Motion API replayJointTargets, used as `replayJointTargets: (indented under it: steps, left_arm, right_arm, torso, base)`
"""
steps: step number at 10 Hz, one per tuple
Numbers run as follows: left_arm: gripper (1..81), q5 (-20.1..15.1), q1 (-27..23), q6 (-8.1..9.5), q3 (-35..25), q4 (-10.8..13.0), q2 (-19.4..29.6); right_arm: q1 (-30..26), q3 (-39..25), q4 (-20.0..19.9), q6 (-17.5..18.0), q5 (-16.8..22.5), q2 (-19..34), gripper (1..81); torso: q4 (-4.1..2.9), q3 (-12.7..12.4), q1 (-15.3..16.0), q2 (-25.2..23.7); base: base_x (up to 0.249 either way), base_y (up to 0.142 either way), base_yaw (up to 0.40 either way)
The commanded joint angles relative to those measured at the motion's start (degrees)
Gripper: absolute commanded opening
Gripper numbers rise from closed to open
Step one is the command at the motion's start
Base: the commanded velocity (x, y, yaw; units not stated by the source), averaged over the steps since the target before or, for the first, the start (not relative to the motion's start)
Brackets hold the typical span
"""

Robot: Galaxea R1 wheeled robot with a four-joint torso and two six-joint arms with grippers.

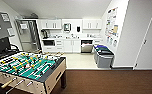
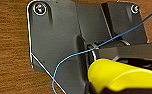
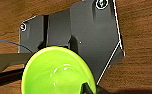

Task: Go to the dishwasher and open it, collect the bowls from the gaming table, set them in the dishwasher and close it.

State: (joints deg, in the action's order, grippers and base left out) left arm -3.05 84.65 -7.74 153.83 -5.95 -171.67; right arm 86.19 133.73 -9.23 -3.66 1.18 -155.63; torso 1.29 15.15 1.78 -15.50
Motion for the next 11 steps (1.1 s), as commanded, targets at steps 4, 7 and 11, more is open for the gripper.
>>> replayJointTargets:
  steps: [4, 7, 11]
  left_arm:
    - [1.0, -3.46, -2.87, -0.52, -0.11, 0.41, 0.44]
    - [1.0, -3.46, -2.87, -0.52, -0.11, 0.41, 0.53]
    - [1.0, -3.46, -2.87, -0.52, -0.11, 0.32, 0.53]
  right_arm:
    - [-3.69, -0.06, 0.26, -0.3, 3.3, 0.82, 1.0]
    - [-3.69, 0.03, 0.26, -0.3, 3.3, 0.82, 1.0]
    - [-3.69, 0.12, 0.26, -0.3, 3.3, 0.82, 1.0]
  torso:
    - [0.0, 0.0, 0.05, 0.02]
    - [0.0, 0.0, 0.0, 0.0]
    - [0.0, -0.02, -0.04, -0.02]
  base:
    - [0.146, -0.087, 0.0]
    - [0.146, 0.0, 0.0]
    - [0.153, 0.0, 0.0]
